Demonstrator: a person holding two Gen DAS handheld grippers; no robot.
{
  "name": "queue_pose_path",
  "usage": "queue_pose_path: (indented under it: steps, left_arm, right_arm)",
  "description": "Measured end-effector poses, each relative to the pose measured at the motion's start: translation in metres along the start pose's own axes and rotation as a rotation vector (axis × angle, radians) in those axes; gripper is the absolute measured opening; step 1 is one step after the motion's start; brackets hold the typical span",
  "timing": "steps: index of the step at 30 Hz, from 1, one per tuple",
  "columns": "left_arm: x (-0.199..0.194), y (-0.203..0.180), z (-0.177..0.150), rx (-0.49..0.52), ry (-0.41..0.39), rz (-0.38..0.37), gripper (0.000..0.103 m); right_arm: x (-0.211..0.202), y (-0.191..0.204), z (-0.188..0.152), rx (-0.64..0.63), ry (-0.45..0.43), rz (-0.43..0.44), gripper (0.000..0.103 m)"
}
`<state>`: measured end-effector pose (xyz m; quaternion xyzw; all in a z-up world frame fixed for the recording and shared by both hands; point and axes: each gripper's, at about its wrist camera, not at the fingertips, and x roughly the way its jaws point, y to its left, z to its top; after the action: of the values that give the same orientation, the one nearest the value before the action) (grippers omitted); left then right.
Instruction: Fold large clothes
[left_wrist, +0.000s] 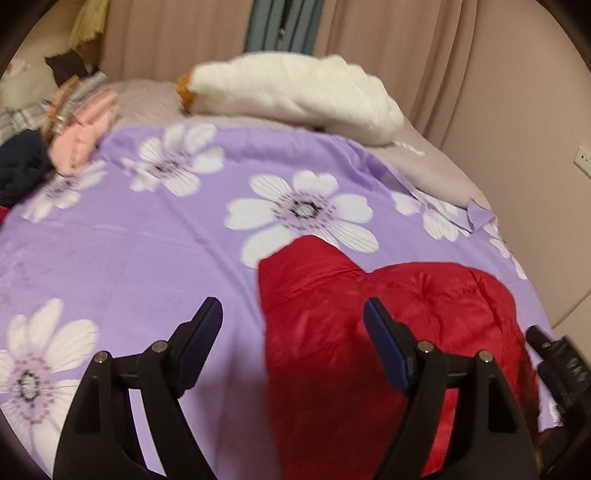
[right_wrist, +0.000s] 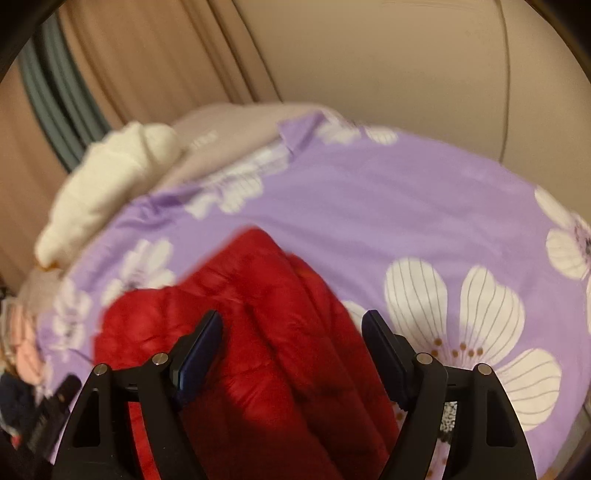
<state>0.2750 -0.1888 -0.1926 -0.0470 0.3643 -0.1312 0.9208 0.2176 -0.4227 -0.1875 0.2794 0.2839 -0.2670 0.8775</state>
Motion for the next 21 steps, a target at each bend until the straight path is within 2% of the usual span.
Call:
queue_pose_path:
  steps: [2,5,6,8,9,12,14,17,18,21]
  left_arm:
    - [-0.003,0.0,-0.005,0.001,0.014,-0.012,0.079]
    - [0.003,-0.004,-0.023,-0.018,0.058,-0.069,0.079]
    - [0.009,-0.01,-0.032,-0.001,0.07,-0.076,0.079]
    - [0.02,-0.022,-0.052,0.039,0.051,-0.035,0.08]
    - [0.027,-0.024,-0.06,0.028,0.04,-0.023,0.082]
    - [0.038,-0.015,-0.064,-0.089,0.079,-0.105,0.082]
    - [0.043,-0.018,-0.064,-0.102,0.097,-0.129,0.083]
    - [0.044,-0.031,-0.069,-0.034,0.039,-0.091,0.084]
    - [0.045,-0.037,-0.071,-0.008,0.016,-0.067,0.084]
    - [0.047,-0.038,-0.07,-0.015,0.022,-0.055,0.084]
  right_arm:
    - [-0.013,0.005,-0.005,-0.019,-0.008,-0.002,0.077]
    - [-0.024,0.004,-0.022,-0.029,-0.035,0.047,0.077]
    - [-0.02,0.005,-0.03,-0.047,-0.035,0.029,0.077]
    - [-0.003,0.004,-0.043,-0.078,-0.011,-0.021,0.077]
    - [0.003,0.001,-0.046,-0.076,-0.001,-0.022,0.077]
    - [0.019,-0.014,-0.056,-0.076,-0.024,-0.009,0.077]
    - [0.026,-0.018,-0.064,-0.117,-0.059,-0.025,0.079]
    - [0.032,-0.025,-0.07,-0.095,-0.077,-0.003,0.08]
    - [0.035,-0.029,-0.069,-0.072,-0.063,0.012,0.082]
    - [0.049,-0.047,-0.064,0.047,0.015,0.088,0.091]
